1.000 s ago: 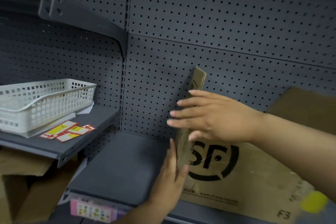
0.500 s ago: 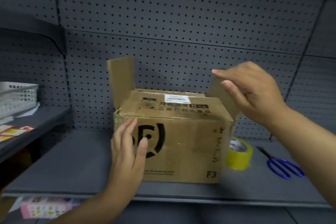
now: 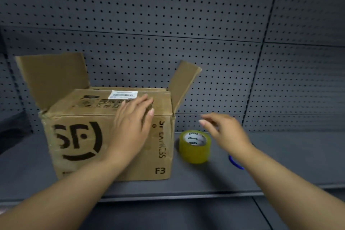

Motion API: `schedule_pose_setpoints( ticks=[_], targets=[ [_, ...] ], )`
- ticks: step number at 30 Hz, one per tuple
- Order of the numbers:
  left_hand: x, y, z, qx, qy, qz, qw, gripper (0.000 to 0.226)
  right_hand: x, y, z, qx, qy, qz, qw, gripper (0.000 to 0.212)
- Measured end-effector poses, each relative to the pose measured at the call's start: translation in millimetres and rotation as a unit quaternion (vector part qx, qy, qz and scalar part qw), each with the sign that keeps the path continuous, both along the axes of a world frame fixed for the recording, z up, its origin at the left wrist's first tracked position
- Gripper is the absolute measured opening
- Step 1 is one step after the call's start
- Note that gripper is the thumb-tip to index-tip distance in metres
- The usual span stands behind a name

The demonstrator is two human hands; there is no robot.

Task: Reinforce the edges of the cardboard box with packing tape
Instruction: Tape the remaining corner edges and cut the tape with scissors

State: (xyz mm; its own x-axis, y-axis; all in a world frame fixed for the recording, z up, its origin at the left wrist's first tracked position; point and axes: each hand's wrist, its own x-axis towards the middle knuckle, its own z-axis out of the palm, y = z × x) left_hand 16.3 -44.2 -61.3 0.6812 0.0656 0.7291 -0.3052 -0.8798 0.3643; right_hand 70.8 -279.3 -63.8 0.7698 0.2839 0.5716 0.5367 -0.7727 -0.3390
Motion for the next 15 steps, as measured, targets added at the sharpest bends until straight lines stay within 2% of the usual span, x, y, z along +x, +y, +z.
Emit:
schedule_pose_setpoints(
  ticks=[3, 6, 11, 15],
  targets=[
    [10.3, -1.4, 1.0, 0.093, 0.04, 0.035, 0.994, 0.039, 1.3, 37.9, 0.6, 0.089, 0.07, 0.05, 0.992, 0.038],
    [11.9, 1.3, -1.7, 0.16, 0.056, 0.048, 0.984, 0.039, 1.6, 69.1, 11.6, 0.127, 0.064, 0.045, 0.989, 0.04],
    [14.8, 6.9, -1.9, 0.183, 0.029, 0.045, 0.982, 0.035, 9.6, 77.4, 18.0, 0.152, 0.036, 0.012, 0.988, 0.034],
    [12.2, 7.4, -2.5, 0.173, 0.018, 0.037, 0.984, 0.034, 10.9, 76.0, 9.9, 0.225, 0.038, 0.012, 0.973, 0.036]
  ],
)
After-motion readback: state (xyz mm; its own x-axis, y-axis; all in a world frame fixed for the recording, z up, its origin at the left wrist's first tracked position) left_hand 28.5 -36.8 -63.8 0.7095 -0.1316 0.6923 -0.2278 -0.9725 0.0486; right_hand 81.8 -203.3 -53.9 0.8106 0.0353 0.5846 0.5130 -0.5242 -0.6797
